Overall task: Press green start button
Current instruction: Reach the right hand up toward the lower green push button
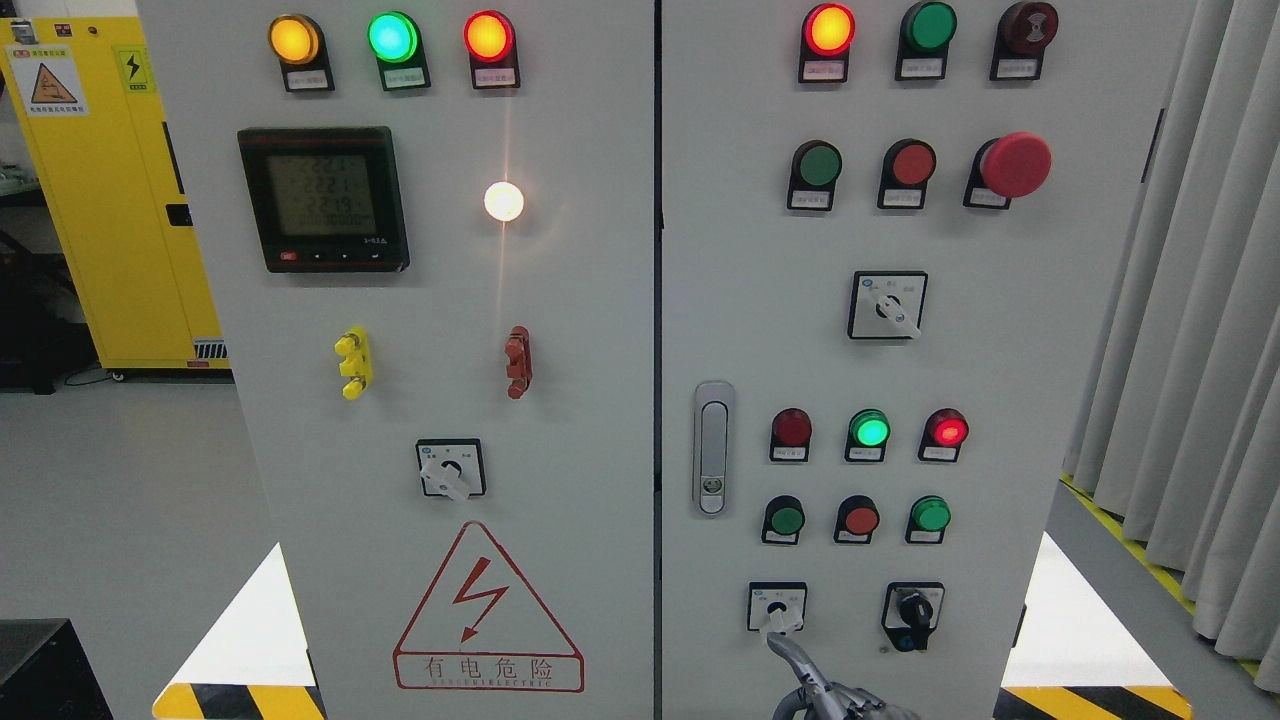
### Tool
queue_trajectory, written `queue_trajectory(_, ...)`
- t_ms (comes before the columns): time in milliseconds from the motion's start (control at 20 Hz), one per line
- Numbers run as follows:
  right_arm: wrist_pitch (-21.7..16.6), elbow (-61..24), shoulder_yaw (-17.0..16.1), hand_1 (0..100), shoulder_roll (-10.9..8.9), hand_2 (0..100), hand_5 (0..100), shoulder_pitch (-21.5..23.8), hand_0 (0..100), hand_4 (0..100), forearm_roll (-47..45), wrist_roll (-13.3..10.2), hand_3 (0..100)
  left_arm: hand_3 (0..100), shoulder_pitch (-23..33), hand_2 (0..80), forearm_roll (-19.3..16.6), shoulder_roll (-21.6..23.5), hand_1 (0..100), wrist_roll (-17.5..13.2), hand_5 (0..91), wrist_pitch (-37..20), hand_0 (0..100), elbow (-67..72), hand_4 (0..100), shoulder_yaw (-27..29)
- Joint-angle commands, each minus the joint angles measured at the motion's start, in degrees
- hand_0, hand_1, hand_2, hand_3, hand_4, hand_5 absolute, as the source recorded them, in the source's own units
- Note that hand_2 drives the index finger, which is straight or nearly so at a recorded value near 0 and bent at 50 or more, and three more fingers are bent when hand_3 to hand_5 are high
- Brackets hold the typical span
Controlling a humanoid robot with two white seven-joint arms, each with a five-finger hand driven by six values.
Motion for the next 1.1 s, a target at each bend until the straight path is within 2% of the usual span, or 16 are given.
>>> queue_trajectory(0, 0.13, 6.15, -3.03, 88, 0.06, 0, 100, -5.08, 54, 99, 4.11, 0.15, 93, 0, 0.00, 0.0, 0.00, 0.00, 56, 0.02, 0.0, 0.04, 12, 0.03, 0, 0.00)
queue_trajectory(550, 0.22, 12.04, -3.03, 89, 0.06, 0, 100, -10.79, 61, 98, 4.02, 0.15, 92, 0, -0.01, 0.0, 0.00, 0.00, 56, 0.02, 0.0, 0.04, 12, 0.03, 0, 0.00)
queue_trajectory(1050, 0.83, 12.40, -3.03, 89, 0.06, 0, 100, -12.29, 64, 98, 3.75, 0.33, 93, 0, -0.01, 0.0, 0.00, 0.00, 56, 0.02, 0.0, 0.04, 12, 0.03, 0, 0.00)
